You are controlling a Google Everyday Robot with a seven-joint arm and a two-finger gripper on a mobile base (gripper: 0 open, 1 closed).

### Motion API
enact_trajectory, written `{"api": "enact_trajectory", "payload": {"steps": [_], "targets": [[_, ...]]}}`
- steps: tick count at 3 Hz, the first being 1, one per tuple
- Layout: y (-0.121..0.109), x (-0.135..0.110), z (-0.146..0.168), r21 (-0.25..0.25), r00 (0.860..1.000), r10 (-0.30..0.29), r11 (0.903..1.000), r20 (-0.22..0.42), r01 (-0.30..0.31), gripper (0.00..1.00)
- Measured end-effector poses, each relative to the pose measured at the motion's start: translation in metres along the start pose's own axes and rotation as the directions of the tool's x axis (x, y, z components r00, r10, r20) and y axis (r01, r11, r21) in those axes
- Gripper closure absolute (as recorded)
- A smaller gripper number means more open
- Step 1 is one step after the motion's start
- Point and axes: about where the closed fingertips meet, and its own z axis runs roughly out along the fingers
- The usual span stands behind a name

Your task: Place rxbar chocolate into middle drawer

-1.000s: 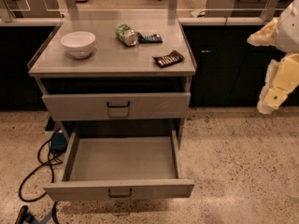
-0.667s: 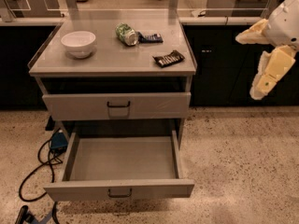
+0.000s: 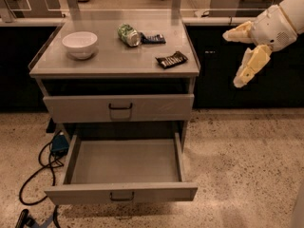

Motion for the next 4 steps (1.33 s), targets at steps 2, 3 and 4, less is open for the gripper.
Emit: {"api": "enact_trajectory", "payload": {"steps": [2, 3, 4], "targets": [[-0.011, -0.002, 0.011, -0.009, 0.993, 0.01, 0.9999, 0.116, -0.009, 0.0], [-0.039, -0.027, 0.053, -0.074, 0.948, 0.024, 0.9972, 0.318, -0.001, 0.0], [-0.077, -0.079, 0.09, -0.048, 0.928, -0.028, 0.9976, 0.371, 0.049, 0.0]]}}
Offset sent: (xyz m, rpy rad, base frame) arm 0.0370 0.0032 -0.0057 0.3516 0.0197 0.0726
